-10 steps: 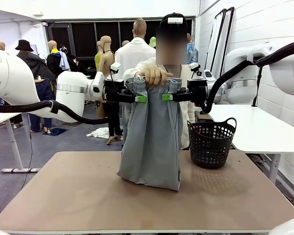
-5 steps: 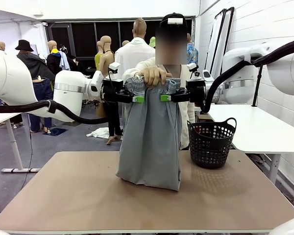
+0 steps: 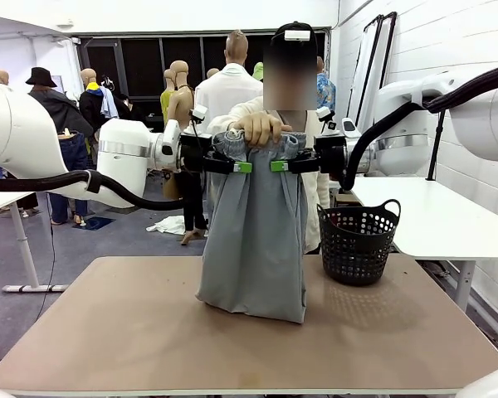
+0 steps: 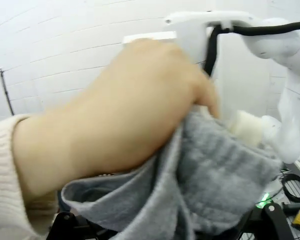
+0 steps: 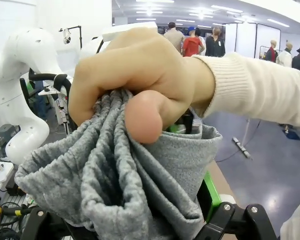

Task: Fold the training pants.
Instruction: Release the ends of the Training pants and then grab the overlapped ends.

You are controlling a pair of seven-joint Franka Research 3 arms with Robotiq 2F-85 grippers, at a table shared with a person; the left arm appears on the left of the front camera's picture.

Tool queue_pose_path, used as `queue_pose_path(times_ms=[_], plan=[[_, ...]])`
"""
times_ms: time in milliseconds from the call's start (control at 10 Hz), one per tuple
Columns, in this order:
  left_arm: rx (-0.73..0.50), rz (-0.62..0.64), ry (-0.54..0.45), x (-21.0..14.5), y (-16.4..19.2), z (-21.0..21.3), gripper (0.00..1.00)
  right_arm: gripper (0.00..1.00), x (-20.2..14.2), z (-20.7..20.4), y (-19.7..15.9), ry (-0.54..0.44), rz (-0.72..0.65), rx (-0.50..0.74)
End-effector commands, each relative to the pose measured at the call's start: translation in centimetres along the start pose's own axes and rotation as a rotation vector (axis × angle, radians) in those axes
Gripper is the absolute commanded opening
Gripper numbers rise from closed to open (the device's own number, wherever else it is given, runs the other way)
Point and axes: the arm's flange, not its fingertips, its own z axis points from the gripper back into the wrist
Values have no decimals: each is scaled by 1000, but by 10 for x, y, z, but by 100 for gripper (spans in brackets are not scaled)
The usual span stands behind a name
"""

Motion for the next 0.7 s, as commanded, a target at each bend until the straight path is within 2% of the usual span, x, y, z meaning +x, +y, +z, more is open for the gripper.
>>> queue_pose_path(times_ms=[0, 100, 300, 500, 600], plan=[[126, 4, -45, -2, 1, -15, 100, 100, 3, -8, -5, -4, 16, -6], [136, -54, -62, -2, 5, -14, 89, 100, 3, -7, -6, -11, 16, -8], [121, -11, -122, -5, 9, 6, 51, 62, 6, 5, -13, -15, 2, -14], [119, -9, -132, -4, 9, 11, 13, 23, 6, 5, -14, -11, 0, -15], [126, -7, -136, -4, 10, 16, 0, 4, 6, 5, -16, -12, -2, -15]])
